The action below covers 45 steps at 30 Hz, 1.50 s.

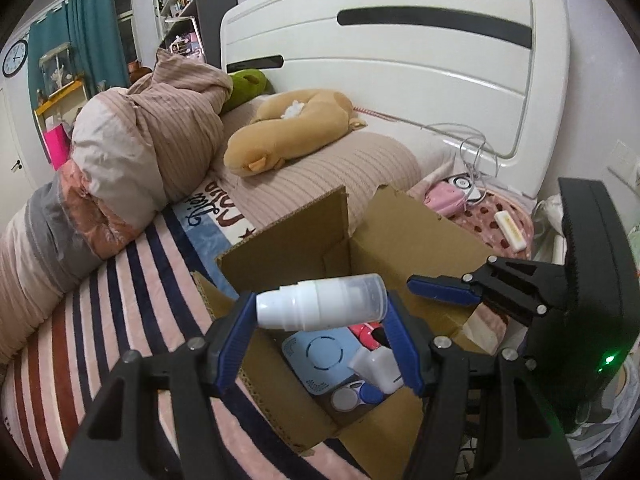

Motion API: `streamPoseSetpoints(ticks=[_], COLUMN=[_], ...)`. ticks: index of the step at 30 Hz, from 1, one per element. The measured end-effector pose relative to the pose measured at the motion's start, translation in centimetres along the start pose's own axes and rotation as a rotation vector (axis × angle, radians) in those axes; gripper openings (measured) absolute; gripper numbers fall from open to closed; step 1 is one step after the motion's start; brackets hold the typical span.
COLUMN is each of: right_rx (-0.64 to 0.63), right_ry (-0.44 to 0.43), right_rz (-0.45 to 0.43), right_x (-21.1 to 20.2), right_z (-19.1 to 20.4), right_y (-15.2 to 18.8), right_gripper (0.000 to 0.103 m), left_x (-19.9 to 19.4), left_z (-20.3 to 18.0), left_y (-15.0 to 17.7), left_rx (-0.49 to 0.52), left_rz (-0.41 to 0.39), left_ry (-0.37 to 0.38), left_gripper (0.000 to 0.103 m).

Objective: Organize rigid objects
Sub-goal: 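Carry the earbuds case and white bottle into the box and release both, then grasp the white tape roll with the right gripper while the left grasps the gold box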

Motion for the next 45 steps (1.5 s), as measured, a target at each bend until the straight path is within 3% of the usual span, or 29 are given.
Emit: streamPoseSetpoints(ticks=[8, 18, 23, 29, 34, 37, 42, 45], right_rx=[0.002, 0.013, 0.001, -0.052, -0.101, -0.119, -0.075, -0.058], right_ry=[-0.004, 0.000, -0.059, -0.227, -0.357, -0.353, -0.290, -0.156], right_rz=[0.008, -0.013, -0.089, -0.111, -0.027, 0.041, 0.144, 0.167], right_x=[0.3, -0.7, -2.3, -1.9, 1.9, 5.4, 11.8, 15.6], right_z=[0.0, 0.9, 3.8, 9.9, 15.9, 18.3, 18.5, 17.5], right_y=[0.2, -0.7, -2.8, -5.1, -5.9, -5.6, -3.7, -2.5], right_gripper=[0.048, 0.049, 0.049, 0.049, 0.049, 0.049, 0.049, 0.049], left_x=[0.8, -2.0, -4.4, -6.8, -7.3, -6.0, -2.4, -0.2], left_z=[0.1, 3.2, 7.3, 14.4, 20.4, 23.0, 25.5, 26.2], left_y=[0.6, 1.8, 3.3, 7.6, 12.8, 15.4, 18.9, 19.9], left_rx=[0.007, -0.056, -0.125, -0.243, -0.350, -0.404, -0.451, -0.459], left_rz=[0.024, -0.032, -0.079, -0.102, -0.101, -0.073, -0.003, 0.031], left_ry=[-0.011, -0.007, -0.042, -0.156, -0.236, -0.251, -0.244, -0.234], left_gripper=[0.061, 0.067, 0.067, 0.067, 0.068, 0.070, 0.070, 0.070])
Point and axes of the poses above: each gripper's, at about its wrist camera, not at the fingertips, and x roughly the way its jaws point, z to its left, y to its underside, the point moved 2 cm from there along x, roughly the way its jaws point, and after that the axes turned 7 degrees about -y, right-handed, at the moved point
